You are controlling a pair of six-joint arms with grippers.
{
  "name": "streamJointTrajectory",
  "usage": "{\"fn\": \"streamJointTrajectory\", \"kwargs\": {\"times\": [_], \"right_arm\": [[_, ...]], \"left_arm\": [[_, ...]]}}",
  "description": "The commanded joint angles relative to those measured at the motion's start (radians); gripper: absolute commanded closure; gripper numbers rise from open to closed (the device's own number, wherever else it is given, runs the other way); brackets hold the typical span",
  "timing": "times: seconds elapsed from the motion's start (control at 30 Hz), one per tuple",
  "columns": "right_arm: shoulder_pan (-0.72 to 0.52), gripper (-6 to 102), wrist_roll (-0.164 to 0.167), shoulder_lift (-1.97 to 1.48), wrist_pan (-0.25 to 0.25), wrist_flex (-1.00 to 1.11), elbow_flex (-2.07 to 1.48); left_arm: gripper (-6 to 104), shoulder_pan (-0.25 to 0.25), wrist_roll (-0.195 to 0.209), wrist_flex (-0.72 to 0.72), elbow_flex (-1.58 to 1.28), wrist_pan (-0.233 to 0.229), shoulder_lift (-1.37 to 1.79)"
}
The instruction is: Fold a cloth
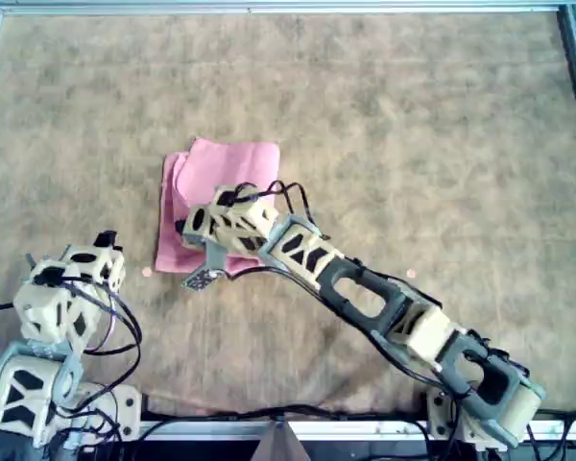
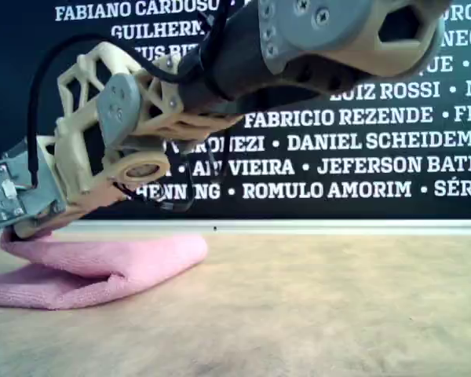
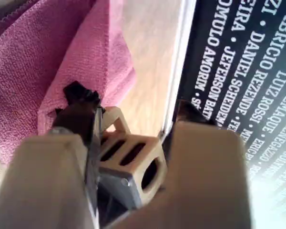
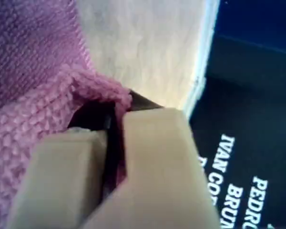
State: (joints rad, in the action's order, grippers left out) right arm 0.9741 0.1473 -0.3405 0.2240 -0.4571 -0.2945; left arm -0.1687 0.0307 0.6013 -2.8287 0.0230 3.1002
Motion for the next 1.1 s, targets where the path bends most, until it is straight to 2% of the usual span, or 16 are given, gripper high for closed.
{"fn": "streamJointTrajectory", "kwargs": {"times": [0.0,0.1,0.17,0.37,0.7,0.87,0.97,1.07], "right_arm": [[0.006,69,-0.005,-0.04,0.003,0.031,0.081],[0.006,53,-0.005,-0.066,-0.008,0.028,0.067],[0.0,49,-0.005,-0.071,-0.009,0.02,0.078],[-0.011,52,0.009,-0.163,-0.009,-0.155,0.091],[-0.015,52,0.012,-0.403,-0.009,-0.508,0.094],[-0.057,53,0.012,-0.548,-0.008,-0.792,0.067],[-0.109,60,0.002,-0.6,0.005,-1.009,0.069],[-0.163,73,-0.005,-0.614,0.008,-1.166,0.064]], "left_arm": [[40,0.025,-0.003,-0.025,0.018,-0.003,0.014],[40,0.025,-0.003,-0.025,0.018,-0.003,0.014],[40,0.025,-0.003,-0.025,0.018,-0.003,0.014],[40,0.025,-0.003,-0.025,0.021,-0.003,0.014],[40,0.023,-0.003,-0.023,0.035,-0.003,0.014],[41,0.023,-0.003,-0.017,0.031,-0.003,0.014],[41,0.025,-0.003,-0.017,0.034,-0.003,0.014],[41,0.025,0.0,-0.017,0.037,-0.003,0.015]]}}
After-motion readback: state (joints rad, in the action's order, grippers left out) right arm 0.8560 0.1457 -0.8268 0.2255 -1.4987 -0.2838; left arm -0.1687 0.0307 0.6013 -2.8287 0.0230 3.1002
